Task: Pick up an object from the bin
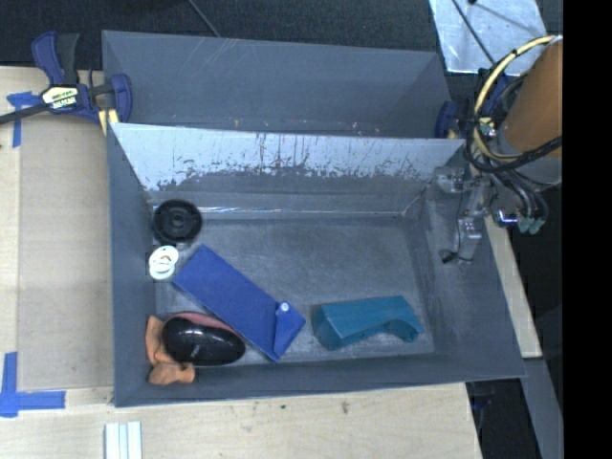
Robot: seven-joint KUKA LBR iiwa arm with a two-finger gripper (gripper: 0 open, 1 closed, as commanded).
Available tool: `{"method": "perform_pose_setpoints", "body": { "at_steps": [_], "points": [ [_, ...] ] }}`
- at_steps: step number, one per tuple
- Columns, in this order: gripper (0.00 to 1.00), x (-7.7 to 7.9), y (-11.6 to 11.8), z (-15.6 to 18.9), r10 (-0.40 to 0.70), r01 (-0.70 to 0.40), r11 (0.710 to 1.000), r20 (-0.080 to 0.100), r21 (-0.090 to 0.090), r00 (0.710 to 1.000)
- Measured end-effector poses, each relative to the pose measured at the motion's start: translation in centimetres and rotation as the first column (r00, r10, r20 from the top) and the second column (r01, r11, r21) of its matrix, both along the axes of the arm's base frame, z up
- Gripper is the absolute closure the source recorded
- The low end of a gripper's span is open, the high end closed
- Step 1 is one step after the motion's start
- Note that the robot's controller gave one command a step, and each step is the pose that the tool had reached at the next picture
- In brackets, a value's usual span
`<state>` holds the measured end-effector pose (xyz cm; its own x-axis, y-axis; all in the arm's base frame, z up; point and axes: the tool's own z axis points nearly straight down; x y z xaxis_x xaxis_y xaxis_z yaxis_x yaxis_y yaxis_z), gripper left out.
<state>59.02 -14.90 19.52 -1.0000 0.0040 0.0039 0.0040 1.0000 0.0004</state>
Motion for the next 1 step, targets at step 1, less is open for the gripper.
{"method": "perform_pose_setpoints", "body": {
  "at_steps": [1],
  "points": [
    [0.00,0.14,0.07,0.52,0.003,-0.003,1.000,0.008,-0.002,1.000]
  ]
}}
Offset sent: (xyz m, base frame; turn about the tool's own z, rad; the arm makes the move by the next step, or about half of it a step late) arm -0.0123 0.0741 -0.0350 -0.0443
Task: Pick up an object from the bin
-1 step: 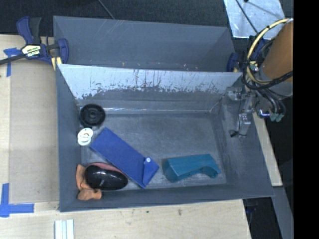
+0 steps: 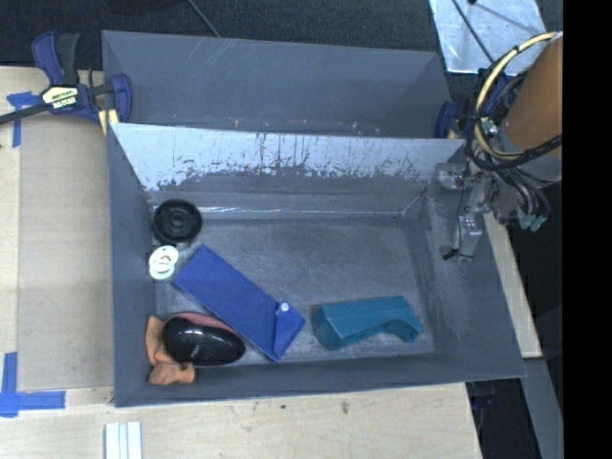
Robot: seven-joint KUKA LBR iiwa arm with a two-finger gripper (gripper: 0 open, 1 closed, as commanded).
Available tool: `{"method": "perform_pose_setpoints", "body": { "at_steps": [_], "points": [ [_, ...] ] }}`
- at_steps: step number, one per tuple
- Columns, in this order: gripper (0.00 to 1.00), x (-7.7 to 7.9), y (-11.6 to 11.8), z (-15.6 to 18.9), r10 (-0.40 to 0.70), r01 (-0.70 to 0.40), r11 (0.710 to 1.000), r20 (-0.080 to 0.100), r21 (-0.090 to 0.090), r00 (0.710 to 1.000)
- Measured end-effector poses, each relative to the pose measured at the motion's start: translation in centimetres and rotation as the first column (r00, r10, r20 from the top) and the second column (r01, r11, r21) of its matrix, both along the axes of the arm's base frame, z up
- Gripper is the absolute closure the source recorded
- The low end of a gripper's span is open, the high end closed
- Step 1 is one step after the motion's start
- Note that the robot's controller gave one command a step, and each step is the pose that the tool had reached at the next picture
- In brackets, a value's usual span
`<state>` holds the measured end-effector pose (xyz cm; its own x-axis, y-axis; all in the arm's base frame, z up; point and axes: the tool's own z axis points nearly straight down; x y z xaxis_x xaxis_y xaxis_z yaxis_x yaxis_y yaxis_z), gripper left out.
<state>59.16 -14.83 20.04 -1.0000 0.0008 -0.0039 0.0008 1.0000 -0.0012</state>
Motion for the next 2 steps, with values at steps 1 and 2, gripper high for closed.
{"method": "perform_pose_setpoints", "body": {
  "at_steps": [1,2],
  "points": [
    [0.00,-0.9,4.7,-2.6,0.023,-0.023,1.000,0.002,-0.002,1.000],
    [0.00,-5.1,6.8,-4.5,-0.054,0.054,0.999,0.000,0.004,0.999]
  ]
}}
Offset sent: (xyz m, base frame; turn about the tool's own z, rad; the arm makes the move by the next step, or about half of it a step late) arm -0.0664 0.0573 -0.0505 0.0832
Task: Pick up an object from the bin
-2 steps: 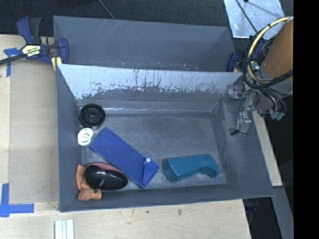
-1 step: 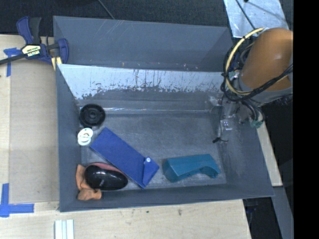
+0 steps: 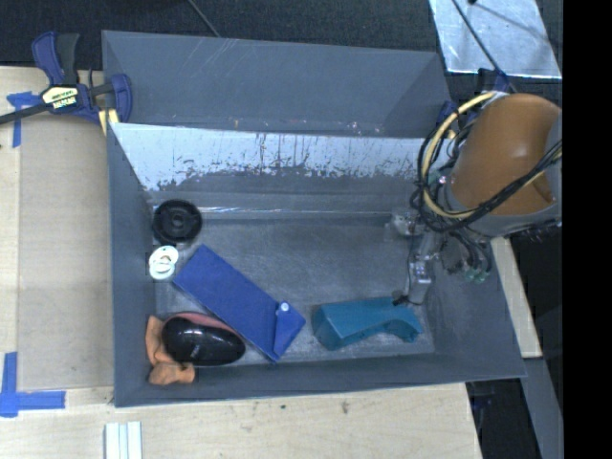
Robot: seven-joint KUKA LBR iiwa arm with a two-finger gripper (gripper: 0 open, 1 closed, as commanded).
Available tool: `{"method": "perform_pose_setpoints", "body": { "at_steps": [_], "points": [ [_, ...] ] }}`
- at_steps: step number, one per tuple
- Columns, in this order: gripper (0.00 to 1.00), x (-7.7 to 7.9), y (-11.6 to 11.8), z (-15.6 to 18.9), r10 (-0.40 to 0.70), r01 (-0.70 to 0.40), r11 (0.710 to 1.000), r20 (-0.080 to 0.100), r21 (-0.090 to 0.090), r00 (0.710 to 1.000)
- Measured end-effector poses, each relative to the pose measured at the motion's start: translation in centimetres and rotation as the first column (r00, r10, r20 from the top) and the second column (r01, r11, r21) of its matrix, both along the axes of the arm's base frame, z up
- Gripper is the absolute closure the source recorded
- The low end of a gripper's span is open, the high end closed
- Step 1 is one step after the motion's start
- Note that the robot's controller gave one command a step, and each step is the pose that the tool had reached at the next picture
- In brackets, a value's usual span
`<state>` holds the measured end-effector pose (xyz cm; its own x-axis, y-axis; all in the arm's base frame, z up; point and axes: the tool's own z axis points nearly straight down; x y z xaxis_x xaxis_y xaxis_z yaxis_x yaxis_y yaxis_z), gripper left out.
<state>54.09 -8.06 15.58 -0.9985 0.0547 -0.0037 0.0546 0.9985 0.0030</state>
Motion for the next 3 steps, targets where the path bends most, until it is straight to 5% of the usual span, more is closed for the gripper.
{"method": "perform_pose_setpoints", "body": {
  "at_steps": [1,2,3],
  "points": [
    [0.00,-1.3,1.9,-0.7,0.003,-0.003,1.000,-0.003,-0.004,1.000],
    [0.00,-3.6,2.8,-5.5,-0.021,0.021,1.000,0.006,-0.003,1.000],
    [0.00,-5.1,3.5,-8.2,0.031,-0.031,0.999,-0.011,-0.009,0.999]
  ]
}}
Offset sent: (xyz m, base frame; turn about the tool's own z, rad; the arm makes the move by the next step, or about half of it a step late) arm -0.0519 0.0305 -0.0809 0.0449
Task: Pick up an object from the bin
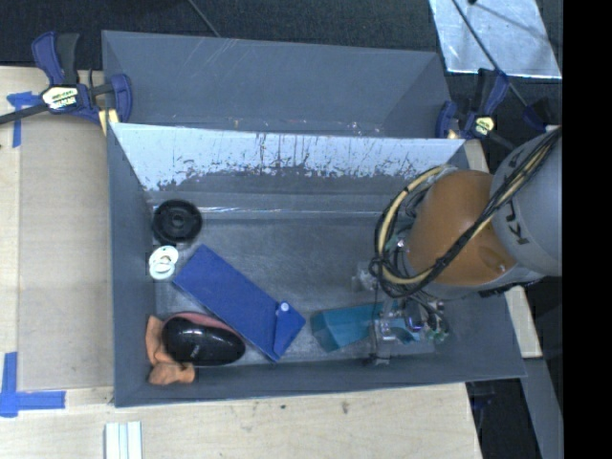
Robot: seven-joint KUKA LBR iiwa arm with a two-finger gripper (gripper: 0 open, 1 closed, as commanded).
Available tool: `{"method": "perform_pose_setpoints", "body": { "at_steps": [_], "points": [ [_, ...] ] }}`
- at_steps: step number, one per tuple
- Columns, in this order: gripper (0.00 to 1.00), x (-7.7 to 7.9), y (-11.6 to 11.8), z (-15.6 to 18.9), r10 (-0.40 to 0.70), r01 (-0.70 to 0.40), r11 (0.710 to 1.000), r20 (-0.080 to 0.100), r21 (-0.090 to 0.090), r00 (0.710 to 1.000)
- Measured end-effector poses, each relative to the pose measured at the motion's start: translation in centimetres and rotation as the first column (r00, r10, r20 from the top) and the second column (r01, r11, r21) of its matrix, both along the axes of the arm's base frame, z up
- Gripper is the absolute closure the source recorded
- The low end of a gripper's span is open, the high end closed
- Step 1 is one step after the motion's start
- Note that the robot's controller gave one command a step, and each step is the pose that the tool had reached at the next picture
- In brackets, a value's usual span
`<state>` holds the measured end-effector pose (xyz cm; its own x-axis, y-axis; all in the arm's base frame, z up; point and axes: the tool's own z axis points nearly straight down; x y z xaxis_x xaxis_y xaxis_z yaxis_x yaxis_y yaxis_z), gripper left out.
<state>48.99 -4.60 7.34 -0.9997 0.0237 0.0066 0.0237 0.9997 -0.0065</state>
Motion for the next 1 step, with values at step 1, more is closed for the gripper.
{"method": "perform_pose_setpoints", "body": {
  "at_steps": [1],
  "points": [
    [1.00,0.42,2.29,0.15,-0.119,0.119,0.993,0.003,0.000,0.993]
  ]
}}
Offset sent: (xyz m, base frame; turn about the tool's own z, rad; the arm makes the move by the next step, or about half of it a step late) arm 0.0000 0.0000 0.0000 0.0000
